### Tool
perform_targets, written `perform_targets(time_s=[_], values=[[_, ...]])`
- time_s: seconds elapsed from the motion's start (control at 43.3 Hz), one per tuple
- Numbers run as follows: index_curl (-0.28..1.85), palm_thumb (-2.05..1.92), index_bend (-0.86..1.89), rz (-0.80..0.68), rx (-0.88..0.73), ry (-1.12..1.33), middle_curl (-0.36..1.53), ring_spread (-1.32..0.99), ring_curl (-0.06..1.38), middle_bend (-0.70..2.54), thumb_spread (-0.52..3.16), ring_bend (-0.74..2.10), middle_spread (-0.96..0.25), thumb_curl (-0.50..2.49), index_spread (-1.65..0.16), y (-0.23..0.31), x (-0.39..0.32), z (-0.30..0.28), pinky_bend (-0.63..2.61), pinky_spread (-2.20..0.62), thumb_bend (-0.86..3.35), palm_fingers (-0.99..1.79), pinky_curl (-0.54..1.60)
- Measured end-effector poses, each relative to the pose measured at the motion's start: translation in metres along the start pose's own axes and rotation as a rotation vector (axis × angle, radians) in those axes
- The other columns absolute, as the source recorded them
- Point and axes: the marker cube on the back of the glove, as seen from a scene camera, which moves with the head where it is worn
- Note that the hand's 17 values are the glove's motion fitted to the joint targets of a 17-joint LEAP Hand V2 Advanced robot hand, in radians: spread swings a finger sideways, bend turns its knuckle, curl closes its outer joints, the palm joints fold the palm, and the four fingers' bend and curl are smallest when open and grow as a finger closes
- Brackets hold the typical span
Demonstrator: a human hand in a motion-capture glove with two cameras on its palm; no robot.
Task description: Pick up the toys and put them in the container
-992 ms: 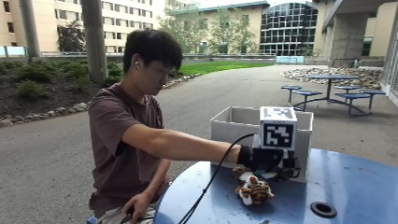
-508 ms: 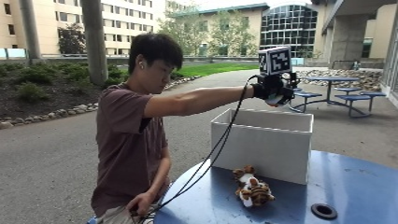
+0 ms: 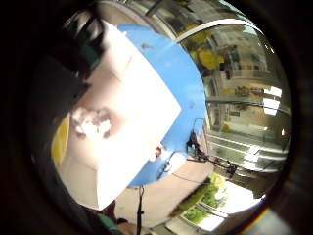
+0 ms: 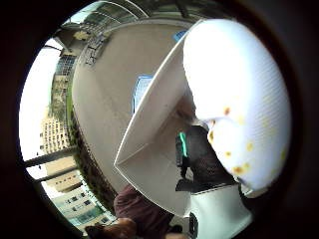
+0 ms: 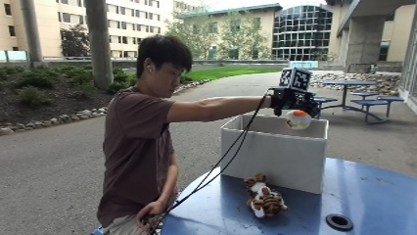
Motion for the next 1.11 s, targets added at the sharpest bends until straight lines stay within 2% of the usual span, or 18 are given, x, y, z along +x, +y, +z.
perform_targets(time_s=[0.023,0.046,0.115,0.208,0.323,0.461,0.646,0.854,0.992,1.107], values=[[0.84,0.4,0.23,-0.009,-0.023,0.007,0.8,-0.32,0.69,0.98,0.87,1.53,-0.23,1.02,-0.28,0.001,0.002,0.001,1.4,-0.36,-0.1,0.01,0.65],[0.82,0.31,0.19,-0.01,-0.034,0.009,0.73,-0.26,0.67,0.74,0.9,1.37,-0.17,0.97,-0.26,0.003,0.005,0.002,1.41,-0.28,-0.13,-0.55,0.67],[0.66,0.15,0.06,-0.003,-0.022,0.0,0.63,-0.17,0.57,0.49,0.98,1.05,-0.07,0.87,-0.25,0.006,0.012,0.001,1.36,-0.18,-0.13,-0.71,0.6],[0.52,0.06,0.03,0.003,-0.015,-0.02,0.54,-0.1,0.45,0.3,1.06,0.78,0.0,0.77,-0.22,0.025,0.04,-0.003,1.26,-0.09,-0.08,-0.63,0.52],[0.43,0.02,0.01,0.039,-0.001,-0.01,0.48,-0.05,0.36,0.16,1.12,0.6,0.03,0.69,-0.2,0.057,0.079,-0.009,1.13,-0.03,-0.04,-0.51,0.46],[0.34,0.0,0.01,0.111,0.019,-0.048,0.44,-0.03,0.33,0.15,1.18,0.54,0.04,0.61,-0.19,0.119,0.157,0.002,1.01,0.01,-0.03,-0.37,0.41],[0.25,0.0,0.02,0.188,-0.018,-0.068,0.4,-0.02,0.32,0.15,1.23,0.5,0.03,0.53,-0.19,0.179,0.219,0.035,0.93,0.02,-0.02,-0.29,0.38],[0.19,0.01,0.04,0.151,-0.073,-0.095,0.37,-0.02,0.31,0.15,1.26,0.48,0.03,0.47,-0.18,0.222,0.251,0.109,0.9,0.02,-0.01,-0.26,0.36],[0.17,0.03,0.05,0.148,-0.157,-0.195,0.35,-0.01,0.31,0.14,1.26,0.47,0.02,0.44,-0.19,0.216,0.237,0.186,0.88,0.02,-0.01,-0.25,0.36],[0.16,0.09,0.07,0.11,-0.259,-0.189,0.34,-0.01,0.31,0.14,1.27,0.44,0.01,0.43,-0.19,0.206,0.222,0.254,0.87,0.02,0.01,-0.26,0.35]])
